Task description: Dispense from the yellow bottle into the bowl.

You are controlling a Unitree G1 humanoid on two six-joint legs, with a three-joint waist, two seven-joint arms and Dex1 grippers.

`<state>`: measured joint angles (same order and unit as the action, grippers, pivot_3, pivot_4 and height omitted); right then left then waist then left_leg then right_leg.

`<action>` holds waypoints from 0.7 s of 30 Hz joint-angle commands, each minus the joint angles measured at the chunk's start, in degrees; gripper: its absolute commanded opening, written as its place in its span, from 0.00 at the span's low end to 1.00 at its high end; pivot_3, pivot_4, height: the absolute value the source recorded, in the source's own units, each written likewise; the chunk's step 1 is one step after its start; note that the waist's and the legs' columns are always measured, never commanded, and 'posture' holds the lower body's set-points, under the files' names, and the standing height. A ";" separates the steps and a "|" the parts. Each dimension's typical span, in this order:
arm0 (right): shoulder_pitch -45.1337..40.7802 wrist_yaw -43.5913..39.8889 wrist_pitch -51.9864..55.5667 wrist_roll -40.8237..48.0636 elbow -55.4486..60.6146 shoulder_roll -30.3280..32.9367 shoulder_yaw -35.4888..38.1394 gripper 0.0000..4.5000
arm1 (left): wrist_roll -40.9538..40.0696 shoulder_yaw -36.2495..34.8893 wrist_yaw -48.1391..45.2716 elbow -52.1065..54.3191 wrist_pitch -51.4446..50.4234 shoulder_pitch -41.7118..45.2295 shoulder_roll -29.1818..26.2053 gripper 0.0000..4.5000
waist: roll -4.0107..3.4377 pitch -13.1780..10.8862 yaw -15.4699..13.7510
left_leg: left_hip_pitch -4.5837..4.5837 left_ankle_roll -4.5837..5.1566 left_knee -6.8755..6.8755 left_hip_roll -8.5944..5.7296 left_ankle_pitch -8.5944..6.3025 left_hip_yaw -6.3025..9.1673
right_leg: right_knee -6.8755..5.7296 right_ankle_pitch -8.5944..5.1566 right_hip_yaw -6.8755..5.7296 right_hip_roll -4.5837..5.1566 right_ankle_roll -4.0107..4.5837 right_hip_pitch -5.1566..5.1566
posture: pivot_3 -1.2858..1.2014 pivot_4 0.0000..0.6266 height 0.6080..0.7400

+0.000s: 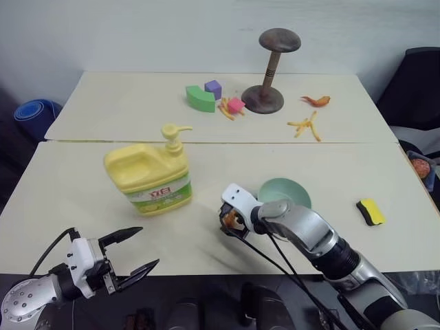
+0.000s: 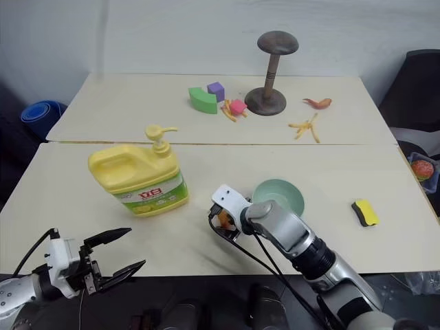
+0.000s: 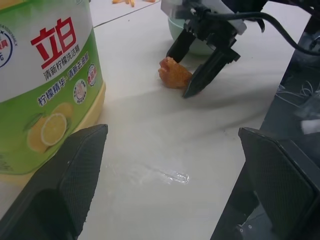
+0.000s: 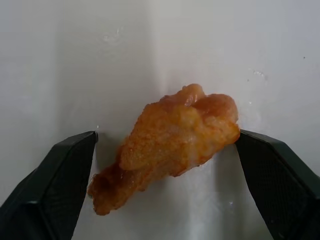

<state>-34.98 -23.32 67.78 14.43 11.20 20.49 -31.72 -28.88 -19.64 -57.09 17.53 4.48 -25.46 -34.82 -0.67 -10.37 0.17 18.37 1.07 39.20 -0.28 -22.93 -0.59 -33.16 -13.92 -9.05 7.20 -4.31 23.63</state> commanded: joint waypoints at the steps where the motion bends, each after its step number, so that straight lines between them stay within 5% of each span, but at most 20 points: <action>1: 0.52 -0.83 0.33 0.33 0.31 -1.36 1.54 1.00 | -0.03 -0.37 0.05 0.97 1.10 -0.01 0.31 0.99 | -0.02 -0.01 0.10 | 0.00 0.00 0.00 0.00 0.00 0.00 | 0.00 0.00 0.00 0.00 0.00 0.00 | 0.52 0.24 1.00; 8: 1.05 -4.23 -1.96 0.98 1.57 0.06 3.00 1.00 | -0.16 0.25 -0.53 -0.13 1.03 0.83 0.55 0.99 | -0.03 -0.02 0.07 | 0.01 0.00 0.00 0.01 0.00 0.00 | 0.01 0.00 0.00 0.00 0.00 0.01 | 0.52 0.24 1.00; 15: 2.83 -5.44 -5.19 -0.56 0.00 1.37 2.84 0.50 | 0.70 1.58 -0.15 -1.68 1.43 3.22 1.26 1.00 | -0.03 -0.02 -0.02 | 0.01 0.00 0.00 0.00 0.00 0.01 | 0.04 0.00 -0.01 0.00 0.00 0.00 | 0.52 0.24 1.00; 21: 5.31 -15.20 -17.59 3.09 5.17 4.35 6.64 0.49 | 1.16 2.50 -0.18 -2.77 2.28 4.21 1.83 1.00 | -0.04 -0.03 -0.04 | 0.02 0.01 0.00 0.00 -0.01 0.01 | 0.08 0.00 -0.01 -0.01 0.00 0.00 | 0.52 0.24 1.00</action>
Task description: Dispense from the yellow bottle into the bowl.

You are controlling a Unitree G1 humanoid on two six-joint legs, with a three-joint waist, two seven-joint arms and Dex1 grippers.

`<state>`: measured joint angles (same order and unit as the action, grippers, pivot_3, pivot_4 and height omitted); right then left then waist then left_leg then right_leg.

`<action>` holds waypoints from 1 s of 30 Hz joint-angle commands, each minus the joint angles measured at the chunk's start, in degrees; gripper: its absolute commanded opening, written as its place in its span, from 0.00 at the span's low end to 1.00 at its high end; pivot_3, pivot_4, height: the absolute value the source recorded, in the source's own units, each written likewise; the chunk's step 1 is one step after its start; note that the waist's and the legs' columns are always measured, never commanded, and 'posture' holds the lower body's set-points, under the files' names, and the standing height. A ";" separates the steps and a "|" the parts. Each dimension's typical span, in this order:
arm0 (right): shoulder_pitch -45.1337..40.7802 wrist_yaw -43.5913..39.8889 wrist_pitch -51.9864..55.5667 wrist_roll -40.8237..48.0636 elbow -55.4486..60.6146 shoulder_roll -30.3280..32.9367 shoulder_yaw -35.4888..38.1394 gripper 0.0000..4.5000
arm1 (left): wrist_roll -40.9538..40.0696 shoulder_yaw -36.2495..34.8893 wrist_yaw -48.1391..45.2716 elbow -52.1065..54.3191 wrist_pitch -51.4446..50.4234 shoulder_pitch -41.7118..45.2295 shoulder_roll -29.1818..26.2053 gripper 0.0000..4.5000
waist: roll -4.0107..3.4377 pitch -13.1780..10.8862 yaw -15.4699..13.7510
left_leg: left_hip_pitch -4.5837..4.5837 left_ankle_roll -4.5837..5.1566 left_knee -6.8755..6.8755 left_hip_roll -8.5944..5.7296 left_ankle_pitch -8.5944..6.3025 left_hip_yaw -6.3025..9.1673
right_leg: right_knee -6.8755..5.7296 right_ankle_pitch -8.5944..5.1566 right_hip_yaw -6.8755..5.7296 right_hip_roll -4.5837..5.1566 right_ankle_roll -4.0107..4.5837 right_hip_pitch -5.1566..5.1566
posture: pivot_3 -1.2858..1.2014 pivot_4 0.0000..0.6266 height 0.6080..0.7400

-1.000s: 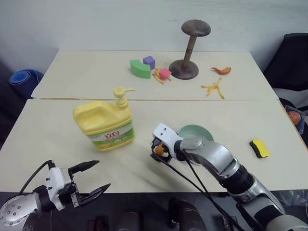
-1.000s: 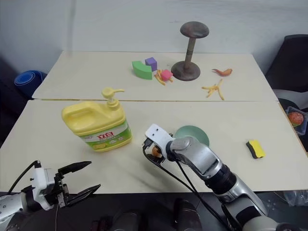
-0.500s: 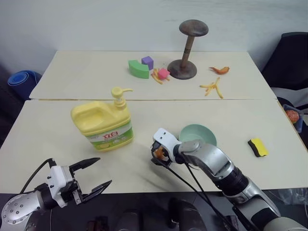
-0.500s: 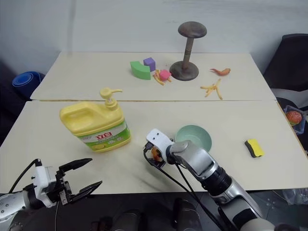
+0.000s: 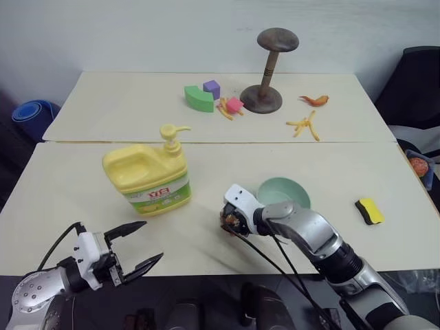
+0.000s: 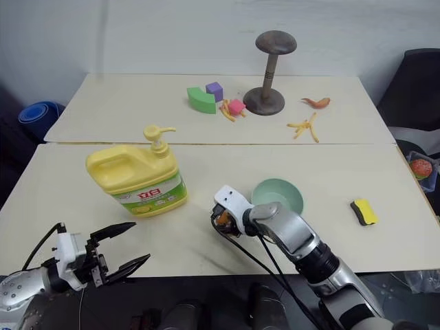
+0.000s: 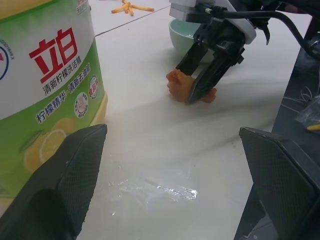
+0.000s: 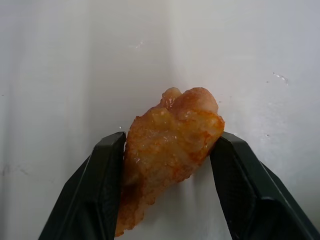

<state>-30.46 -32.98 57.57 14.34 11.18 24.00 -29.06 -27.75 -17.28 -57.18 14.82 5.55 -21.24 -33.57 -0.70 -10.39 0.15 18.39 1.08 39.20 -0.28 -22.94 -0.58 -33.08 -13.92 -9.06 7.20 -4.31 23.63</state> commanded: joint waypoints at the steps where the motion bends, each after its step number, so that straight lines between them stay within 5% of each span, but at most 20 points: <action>1: 1.35 -8.18 -10.72 5.48 7.46 1.34 7.38 0.49 | -0.30 0.36 -0.05 0.06 1.08 0.33 0.75 1.00 | -0.02 -0.02 -0.04 | 0.01 0.00 0.00 0.00 0.00 0.00 | 0.03 0.00 0.00 -0.01 -0.01 0.00 | 0.52 0.24 1.00; 7: 3.41 -17.58 -10.86 22.96 14.99 9.72 32.82 0.49 | -3.07 2.63 0.57 4.51 -2.60 1.28 1.70 1.00 | -0.03 -0.05 -0.77 | -0.01 0.08 0.00 0.00 -0.02 0.06 | 0.19 0.07 -0.01 0.01 -0.12 -0.17 | 0.52 0.24 1.00; 10: 7.49 -19.87 -14.47 19.76 10.77 18.48 39.46 0.49 | -4.05 4.23 1.03 6.50 -4.62 1.38 2.12 1.00 | 0.01 -0.02 -1.67 | -0.02 0.16 0.00 -0.03 -0.07 0.06 | 0.34 0.08 0.00 0.09 -0.13 -0.20 | 0.52 0.24 1.00; 12: 14.59 -20.59 -26.74 10.67 -1.86 25.18 44.47 0.49 | -4.38 7.03 1.66 8.39 -6.50 2.79 2.86 1.00 | 0.02 -0.01 -1.98 | 0.00 0.19 -0.01 -0.04 -0.09 0.05 | 0.56 0.08 -0.01 0.11 -0.13 -0.20 | 0.52 0.24 1.00; 17: 21.28 -22.24 -54.14 0.05 -28.27 28.13 44.84 0.49 | -4.74 10.71 2.62 10.45 -9.56 6.79 3.55 1.00 | -0.04 -0.04 -2.21 | -0.05 0.37 -0.01 -0.19 -0.02 -0.26 | 0.50 0.22 0.07 0.04 -0.37 -0.38 | 0.52 0.24 1.00; 21: 20.21 -22.92 -63.23 -3.13 -39.47 26.65 42.62 0.49 | -5.08 11.66 2.56 10.81 -10.62 10.15 3.35 1.00 | -0.24 -0.17 -0.46 | -0.31 0.26 -0.01 -0.01 0.06 -0.84 | 0.45 0.30 0.15 -0.11 -0.25 -0.48 | 0.52 0.24 1.00; 28: 21.73 -28.00 -65.42 0.40 -37.42 26.16 43.88 0.99 | -3.95 11.57 1.30 9.49 -9.72 11.63 2.83 1.00 | -0.54 -0.23 -0.24 | -0.36 0.09 -0.01 0.17 0.12 -0.85 | 0.42 0.36 0.77 -0.38 -0.13 -0.40 | 0.52 0.24 1.00; 30: 24.82 -30.22 -62.92 3.56 -28.28 26.64 44.56 0.99 | -3.08 11.02 1.12 8.55 -8.59 11.38 2.69 1.00 | -0.54 -0.23 -0.63 | -0.30 0.06 -0.01 0.21 0.10 -0.84 | 0.44 0.36 0.84 -0.44 -0.13 -0.34 | 0.52 0.24 1.00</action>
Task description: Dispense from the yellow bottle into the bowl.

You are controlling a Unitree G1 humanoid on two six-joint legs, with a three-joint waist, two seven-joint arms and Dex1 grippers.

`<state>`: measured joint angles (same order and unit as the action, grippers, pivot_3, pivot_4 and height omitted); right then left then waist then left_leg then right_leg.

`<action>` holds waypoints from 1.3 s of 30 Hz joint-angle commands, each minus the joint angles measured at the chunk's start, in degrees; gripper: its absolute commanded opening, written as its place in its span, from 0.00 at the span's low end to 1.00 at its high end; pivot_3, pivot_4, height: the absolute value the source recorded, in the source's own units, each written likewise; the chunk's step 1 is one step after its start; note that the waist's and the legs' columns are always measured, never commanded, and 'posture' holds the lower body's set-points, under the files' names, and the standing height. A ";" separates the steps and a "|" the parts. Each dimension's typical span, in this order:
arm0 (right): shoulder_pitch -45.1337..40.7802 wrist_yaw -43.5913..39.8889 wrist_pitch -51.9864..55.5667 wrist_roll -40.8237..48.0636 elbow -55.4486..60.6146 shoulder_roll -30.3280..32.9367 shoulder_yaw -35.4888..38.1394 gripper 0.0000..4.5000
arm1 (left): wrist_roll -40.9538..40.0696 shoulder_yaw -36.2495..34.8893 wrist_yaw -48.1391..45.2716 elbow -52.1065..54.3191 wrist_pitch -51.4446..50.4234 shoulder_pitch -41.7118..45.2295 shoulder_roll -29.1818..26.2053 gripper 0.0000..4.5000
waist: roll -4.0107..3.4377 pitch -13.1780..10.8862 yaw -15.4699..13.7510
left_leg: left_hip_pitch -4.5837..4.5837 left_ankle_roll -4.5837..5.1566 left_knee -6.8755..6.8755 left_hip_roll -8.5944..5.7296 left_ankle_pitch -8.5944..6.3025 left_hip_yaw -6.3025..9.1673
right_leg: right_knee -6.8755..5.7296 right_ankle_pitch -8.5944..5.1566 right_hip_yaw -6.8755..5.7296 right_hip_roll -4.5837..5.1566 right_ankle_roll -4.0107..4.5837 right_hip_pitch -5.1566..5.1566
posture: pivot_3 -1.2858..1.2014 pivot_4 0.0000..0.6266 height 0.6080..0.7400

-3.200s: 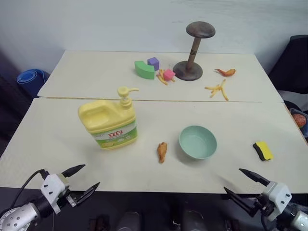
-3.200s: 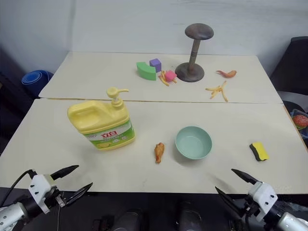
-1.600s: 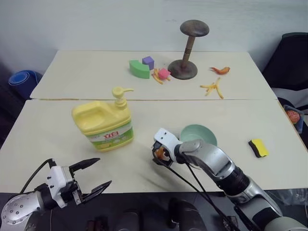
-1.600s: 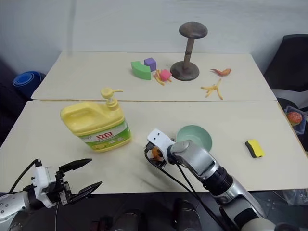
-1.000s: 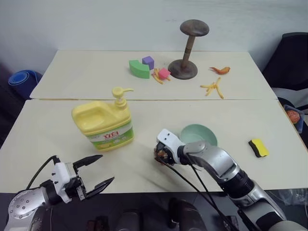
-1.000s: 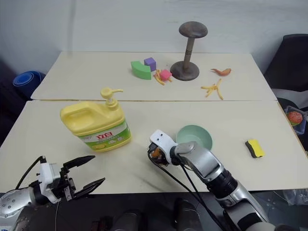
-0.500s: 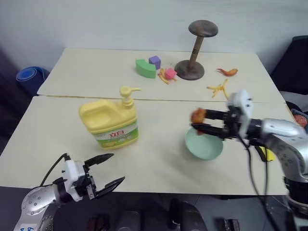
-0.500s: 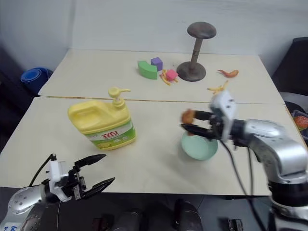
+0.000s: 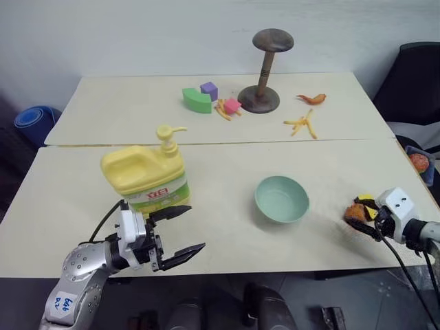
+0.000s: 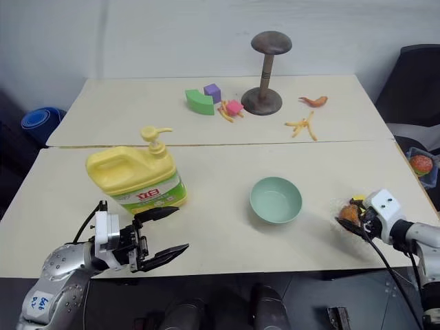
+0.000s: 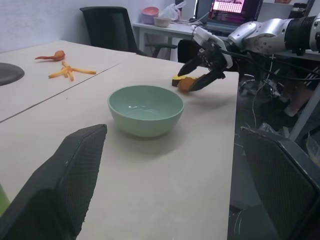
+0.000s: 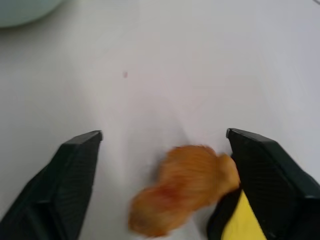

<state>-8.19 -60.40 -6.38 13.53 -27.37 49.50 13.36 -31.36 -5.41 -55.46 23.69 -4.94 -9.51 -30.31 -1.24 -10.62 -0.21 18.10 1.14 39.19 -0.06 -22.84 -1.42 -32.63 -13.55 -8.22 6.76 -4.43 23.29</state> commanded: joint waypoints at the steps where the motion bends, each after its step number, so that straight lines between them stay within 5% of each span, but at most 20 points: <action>1: 3.89 -3.09 3.47 6.52 15.71 0.85 2.41 0.99 | 0.95 -1.10 -0.62 -0.77 2.47 -0.50 -0.55 1.00 | 0.00 0.00 -0.56 | 0.03 -0.01 0.00 0.00 0.00 0.02 | 0.01 0.00 0.00 -0.01 0.00 0.04 | 0.52 0.24 1.00; 5: 8.08 -0.31 17.38 14.96 37.82 -1.43 -1.20 0.99 | 1.94 -1.35 -0.42 -2.21 3.71 -0.76 -0.48 1.00 | 0.06 0.01 -1.20 | 0.05 -0.08 0.00 0.09 -0.06 -0.02 | 0.10 0.02 0.17 -0.06 0.01 0.10 | 0.52 0.24 1.00; 8: 8.64 3.84 22.74 13.50 45.76 -4.20 -7.35 0.99 | 2.60 -1.06 -0.60 -2.80 4.17 -0.90 -0.59 1.00 | 0.13 0.04 -1.28 | 0.02 -0.14 0.00 0.18 -0.19 0.00 | 0.11 0.01 0.22 -0.09 0.06 0.12 | 0.52 0.24 1.00; 17: 3.70 18.35 26.74 0.50 40.36 -13.58 -17.72 0.99 | 3.46 -2.77 0.91 -2.59 5.07 -1.42 -0.78 1.00 | 0.28 0.12 -1.17 | 0.05 -0.08 0.01 0.05 -0.20 -0.05 | 0.13 0.03 0.27 -0.05 0.05 0.42 | 0.52 0.24 1.00; 21: 2.57 18.16 27.21 -2.06 38.20 -14.14 -20.41 0.81 | 3.93 -3.15 1.64 -1.85 5.42 -2.44 -0.69 1.00 | 0.28 0.12 -1.13 | 0.04 -0.08 0.01 0.11 -0.20 -0.06 | 0.09 0.02 0.27 -0.10 0.07 0.42 | 0.52 0.24 1.00; 30: -2.71 15.70 24.43 -4.33 36.54 -15.35 -22.95 0.11 | -4.63 -10.15 7.44 6.31 -0.61 -6.74 -0.78 1.00 | 0.31 0.13 -0.78 | 0.04 -0.06 0.01 0.16 -0.21 -0.08 | 0.05 0.02 0.29 -0.12 0.10 0.45 | 0.52 0.24 1.00; 32: -4.89 13.58 23.83 -3.79 36.13 -15.08 -23.03 0.00 | -10.19 -13.79 9.36 9.96 -3.60 -8.56 -1.09 0.92 | 0.50 0.12 -0.28 | 0.05 -0.06 0.01 0.21 -0.21 -0.16 | 0.04 0.02 0.31 -0.12 0.11 0.43 | 0.52 0.24 1.00; 36: -11.72 5.37 20.91 -2.75 34.88 -13.14 -23.81 0.00 | -24.39 -20.47 14.59 15.47 -9.84 -7.77 -3.54 0.67 | 0.42 0.06 -0.28 | -0.02 -0.07 0.02 0.22 -0.21 -0.14 | 0.01 0.02 0.31 -0.12 0.14 0.44 | 0.52 0.24 1.00; 39: -21.42 -1.96 22.76 -1.33 34.47 -11.31 -24.99 0.00 | -32.02 -24.30 21.45 15.63 -12.25 0.99 -7.23 0.45 | 0.33 -0.06 -0.60 | 0.01 -0.04 0.09 0.15 -0.16 -0.09 | 0.01 0.05 0.31 -0.12 0.15 0.44 | 0.52 0.24 1.00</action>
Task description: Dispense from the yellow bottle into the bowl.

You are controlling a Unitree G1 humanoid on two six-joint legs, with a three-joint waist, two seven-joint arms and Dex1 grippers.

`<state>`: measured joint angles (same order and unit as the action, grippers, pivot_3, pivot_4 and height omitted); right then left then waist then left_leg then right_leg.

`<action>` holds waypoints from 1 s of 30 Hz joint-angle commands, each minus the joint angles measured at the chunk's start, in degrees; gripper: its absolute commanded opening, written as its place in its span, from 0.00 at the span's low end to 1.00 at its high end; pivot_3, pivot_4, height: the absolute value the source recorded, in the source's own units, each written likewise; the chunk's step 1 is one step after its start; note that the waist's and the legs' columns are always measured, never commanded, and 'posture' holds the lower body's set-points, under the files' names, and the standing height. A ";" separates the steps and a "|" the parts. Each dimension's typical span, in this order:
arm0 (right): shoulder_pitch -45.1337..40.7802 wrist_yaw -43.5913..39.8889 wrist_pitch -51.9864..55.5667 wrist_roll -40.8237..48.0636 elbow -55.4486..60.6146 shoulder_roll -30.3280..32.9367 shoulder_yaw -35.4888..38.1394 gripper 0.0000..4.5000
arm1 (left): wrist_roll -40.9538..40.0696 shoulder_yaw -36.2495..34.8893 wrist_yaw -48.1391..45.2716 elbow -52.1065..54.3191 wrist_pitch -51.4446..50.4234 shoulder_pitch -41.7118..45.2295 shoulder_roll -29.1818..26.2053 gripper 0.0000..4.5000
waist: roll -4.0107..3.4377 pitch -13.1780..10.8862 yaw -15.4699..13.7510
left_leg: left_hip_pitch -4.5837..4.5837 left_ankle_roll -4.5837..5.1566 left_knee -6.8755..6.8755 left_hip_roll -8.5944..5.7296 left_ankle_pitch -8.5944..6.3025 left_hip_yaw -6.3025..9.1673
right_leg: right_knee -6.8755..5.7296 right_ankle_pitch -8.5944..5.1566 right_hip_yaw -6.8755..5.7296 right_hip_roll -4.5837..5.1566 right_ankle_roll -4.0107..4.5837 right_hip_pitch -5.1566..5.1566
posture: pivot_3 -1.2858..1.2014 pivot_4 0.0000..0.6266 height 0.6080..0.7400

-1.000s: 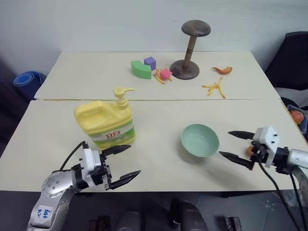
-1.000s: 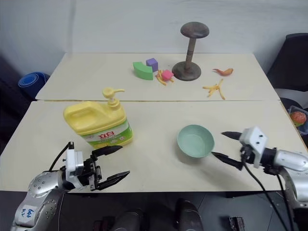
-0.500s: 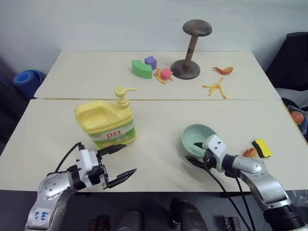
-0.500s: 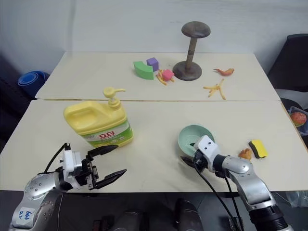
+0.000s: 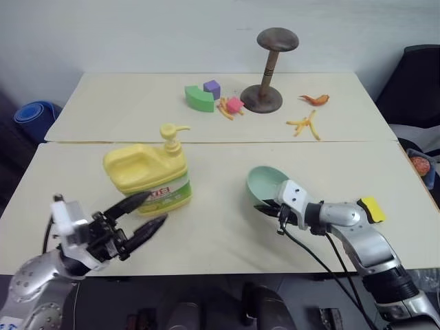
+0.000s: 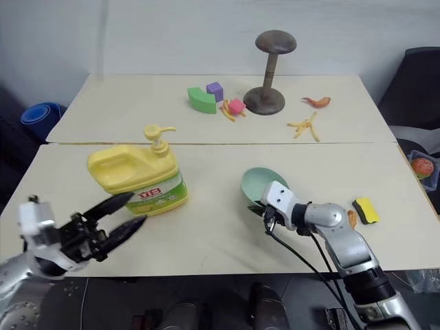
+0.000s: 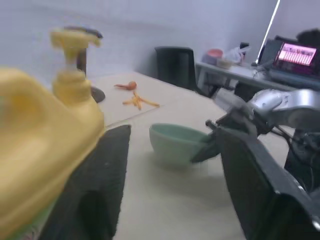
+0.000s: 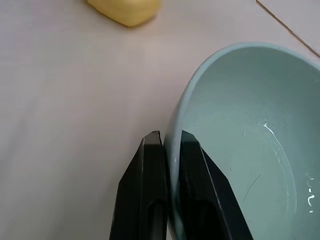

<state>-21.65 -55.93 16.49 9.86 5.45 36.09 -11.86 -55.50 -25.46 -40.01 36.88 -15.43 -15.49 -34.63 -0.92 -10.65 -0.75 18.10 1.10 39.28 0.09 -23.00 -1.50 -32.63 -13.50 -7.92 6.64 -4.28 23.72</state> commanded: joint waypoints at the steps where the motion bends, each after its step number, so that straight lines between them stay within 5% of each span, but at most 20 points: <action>1: -11.28 -8.40 0.66 2.50 1.13 2.38 -0.39 0.00 | -8.60 -4.59 8.12 1.27 -2.45 10.82 -4.12 0.38 | -0.01 -0.06 -0.18 | 0.02 -0.01 0.04 -0.01 0.01 0.02 | -0.01 0.02 0.00 -0.01 0.01 0.00 | 0.52 0.24 1.00; 6: -23.55 -14.48 3.20 1.30 -2.84 1.79 -3.74 0.00 | -6.18 -2.08 12.01 -5.61 -5.60 24.51 -7.57 0.02 | 0.03 0.00 0.03 | 0.02 -0.11 0.04 -0.02 0.08 0.07 | -0.24 0.06 -0.08 -0.20 0.05 -0.03 | 0.52 0.24 1.00; 14: -42.95 -17.24 5.79 -3.83 -14.64 -6.85 -10.74 0.00 | 4.45 10.07 10.24 -16.96 -9.97 41.93 -8.03 0.01 | 0.16 -0.04 1.01 | 0.15 0.01 0.06 -0.23 0.21 -0.01 | -0.22 0.16 -0.17 -0.30 -0.13 0.03 | 0.52 0.24 1.00; 30: -46.47 -18.58 8.23 -7.00 -14.78 -11.73 -13.20 0.00 | 9.19 16.02 16.89 -18.75 -28.35 47.14 -6.34 0.01 | 0.20 -0.04 0.99 | 0.14 -0.16 0.05 -0.23 0.31 0.09 | -0.29 0.17 -0.11 -0.18 -0.15 0.04 | 0.52 0.24 1.00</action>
<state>-67.23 -74.44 24.81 2.63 -11.85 24.58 -25.87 -46.75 -10.47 -23.41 17.81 -40.58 32.44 -40.29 -0.72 -10.68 0.24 18.23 0.93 39.32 -0.14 -22.69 -1.42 -32.93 -13.33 -8.01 6.45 -4.43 23.77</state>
